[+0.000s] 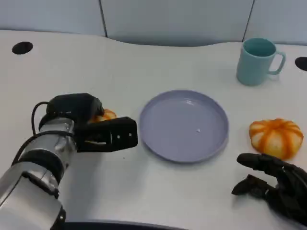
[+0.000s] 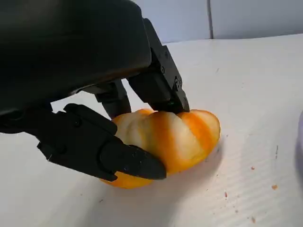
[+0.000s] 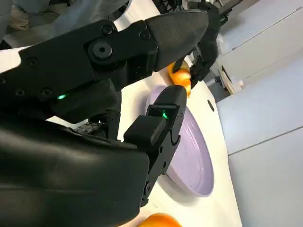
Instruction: Grasp the bread from the table and place it into the plate.
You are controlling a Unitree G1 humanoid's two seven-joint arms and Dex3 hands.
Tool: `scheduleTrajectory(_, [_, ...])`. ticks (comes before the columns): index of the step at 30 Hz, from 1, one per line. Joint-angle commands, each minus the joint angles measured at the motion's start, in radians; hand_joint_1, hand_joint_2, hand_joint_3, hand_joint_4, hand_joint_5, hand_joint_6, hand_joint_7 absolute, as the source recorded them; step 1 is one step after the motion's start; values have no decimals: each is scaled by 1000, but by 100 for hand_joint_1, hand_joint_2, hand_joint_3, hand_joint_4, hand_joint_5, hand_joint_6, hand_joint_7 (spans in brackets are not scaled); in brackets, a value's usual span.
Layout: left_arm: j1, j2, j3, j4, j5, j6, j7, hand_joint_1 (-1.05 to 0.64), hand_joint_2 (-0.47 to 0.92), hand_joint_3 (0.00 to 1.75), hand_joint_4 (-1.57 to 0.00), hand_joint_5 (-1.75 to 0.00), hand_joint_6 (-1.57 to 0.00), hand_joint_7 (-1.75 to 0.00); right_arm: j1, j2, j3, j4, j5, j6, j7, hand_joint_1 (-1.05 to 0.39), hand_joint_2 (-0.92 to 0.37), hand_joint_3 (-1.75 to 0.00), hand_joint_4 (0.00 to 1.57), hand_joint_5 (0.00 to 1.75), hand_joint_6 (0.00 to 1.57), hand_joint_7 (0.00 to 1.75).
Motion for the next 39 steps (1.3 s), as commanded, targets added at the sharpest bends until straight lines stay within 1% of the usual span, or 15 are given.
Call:
scheduleTrajectory(1, [-50, 33, 18, -14, -16, -27, -23, -25, 92, 28, -72, -106, -99, -36, 19, -3, 2, 6, 0, 6, -12, -42, -92, -10, 54, 117, 81, 31])
scheduleTrajectory(3, [-54, 34, 22, -18, -17, -39, -19, -25, 92, 27, -71, -114, -86, -66, 19, -2, 2, 6, 1, 5, -12, -42, -92, -10, 54, 117, 82, 32])
scheduleTrajectory(4, [-60, 34, 25, -22, -18, -47, -18, -26, 92, 29, -70, -124, -78, -87, 17, -2, 2, 8, 1, 3, -10, -42, -92, -10, 54, 116, 81, 32])
scheduleTrajectory(6, [-71, 33, 29, -29, -24, -58, -19, -28, 92, 30, -70, -125, -75, -89, 15, -2, 1, 12, 3, 5, -9, -41, -92, -11, 54, 116, 81, 32])
scheduleTrajectory(7, [-74, 33, 29, -32, -25, -62, -18, -29, 92, 28, -71, -120, -79, -68, 14, -2, 1, 13, 3, 6, -9, -41, -92, -11, 54, 116, 82, 32])
scheduleTrajectory(8, [-78, 34, 26, -36, -23, -69, -16, -29, 92, 27, -72, -117, -83, -56, 14, -2, 2, 12, 2, 6, -11, -41, -92, -11, 54, 116, 82, 32])
scheduleTrajectory(9, [-79, 36, 22, -40, -20, -85, -6, -28, 92, 24, -67, -140, -73, -90, 15, -2, 2, 11, -1, 2, -13, -41, -92, -10, 55, 116, 82, 32])
scheduleTrajectory(10, [-80, 37, 20, -42, -18, -96, 0, -27, 91, 21, -68, -160, -59, -140, 15, -1, 3, 10, -2, -1, -14, -41, -92, -10, 55, 116, 82, 32])
scheduleTrajectory(11, [-84, 37, 17, -44, -14, -102, 4, -27, 91, 19, -69, -167, -54, -157, 14, -1, 2, 12, 0, -2, -11, -41, -92, -10, 55, 116, 82, 33])
scheduleTrajectory(13, [-96, 35, 16, -50, -15, -113, 1, -24, 92, 21, -74, -173, -55, -171, 13, -1, 2, 15, 2, 0, -9, -41, -92, -10, 55, 116, 82, 33])
scheduleTrajectory(20, [-128, 20, 16, -73, -15, -164, 17, -22, 91, 49, -79, -175, -59, -175, 8, 2, 3, 24, 3, -5, -1, -41, -92, -11, 55, 116, 81, 33])
scheduleTrajectory(31, [-161, -29, -2, -105, -6, -189, 27, -24, 90, 42, -76, -175, -53, -175, -1, 5, 5, 35, 1, -1, -4, -41, -92, -10, 55, 117, 81, 34])
scheduleTrajectory(33, [-160, -46, -6, -114, -8, -215, 31, -23, 80, 66, -82, -175, -62, -175, -3, 5, 8, 39, -4, -10, 1, -41, -92, -12, 54, 117, 79, 33])
scheduleTrajectory(34, [-160, -49, -7, -115, -8, -222, 32, -23, 78, 71, -83, -175, -63, -175, -4, 5, 9, 41, -5, -12, 2, -41, -92, -13, 54, 117, 79, 33])
scheduleTrajectory(39, [-164, -86, -26, -120, 6, -237, 38, -24, 69, 82, -83, -175, -62, -175, 1, 6, 21, 26, -10, -9, -12, -42, -92, -12, 53, 117, 80, 35])
